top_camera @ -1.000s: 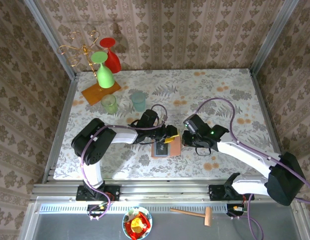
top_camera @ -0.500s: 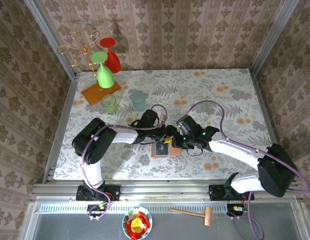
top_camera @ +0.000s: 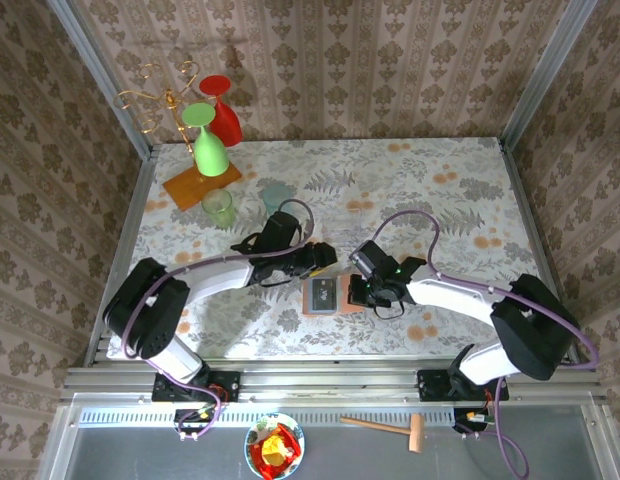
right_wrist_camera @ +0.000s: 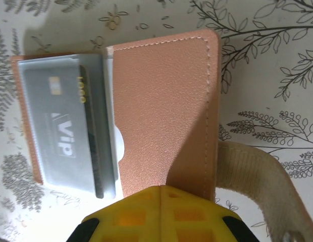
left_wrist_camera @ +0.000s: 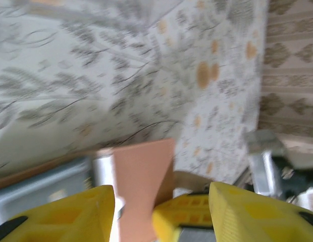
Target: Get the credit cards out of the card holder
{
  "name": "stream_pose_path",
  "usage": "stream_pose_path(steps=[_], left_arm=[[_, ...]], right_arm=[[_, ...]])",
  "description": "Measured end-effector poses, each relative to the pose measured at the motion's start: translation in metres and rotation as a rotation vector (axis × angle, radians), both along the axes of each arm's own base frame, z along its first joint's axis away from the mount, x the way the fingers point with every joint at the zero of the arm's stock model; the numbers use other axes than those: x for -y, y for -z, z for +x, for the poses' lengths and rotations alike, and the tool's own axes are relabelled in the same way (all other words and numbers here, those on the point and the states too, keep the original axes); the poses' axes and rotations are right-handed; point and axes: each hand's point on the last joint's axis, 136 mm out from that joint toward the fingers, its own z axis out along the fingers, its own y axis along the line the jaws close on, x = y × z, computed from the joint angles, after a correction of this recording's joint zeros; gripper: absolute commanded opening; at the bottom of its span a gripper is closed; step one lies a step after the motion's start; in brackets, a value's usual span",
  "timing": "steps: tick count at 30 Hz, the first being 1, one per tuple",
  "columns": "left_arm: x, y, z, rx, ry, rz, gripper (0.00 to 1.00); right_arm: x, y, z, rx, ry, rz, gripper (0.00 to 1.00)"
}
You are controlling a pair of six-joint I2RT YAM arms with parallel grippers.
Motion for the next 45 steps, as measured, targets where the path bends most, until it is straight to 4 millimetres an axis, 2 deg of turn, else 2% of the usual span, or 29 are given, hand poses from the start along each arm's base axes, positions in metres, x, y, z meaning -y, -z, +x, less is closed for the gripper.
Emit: stream_pose_path(steps=[6,14,21,27,45], left_arm=[[-0.029,0.026,-0.023,-0.033,0.003,0.165,0.57],[-0.039,0.043,-0.036,-0.055,0.015,0.262,0.58],[-0.041,0.063,-0.043,-0.089,0.027,0.321,0.58],[-0.042,0.065,-0.042,-0.085,0.029,0.33,0.54],[-0.049,0.071,-0.042,-0.074,0.013,0.349,0.45]], right_arm=[[-0.007,-0.003,0.009,0.008,-0.015,-0.008,0.08],[-0.019,-0.015,0.024,0.041,-0.042,-0.001,0.07],[-0.014,0.004,0.028,0.002,-0.049,-0.048,0.07],[-0.011,0.025,0.026,-0.042,-0.05,-0.083,0.06],[-0.012,0.026,0.027,-0.017,-0.049,-0.058,0.05]])
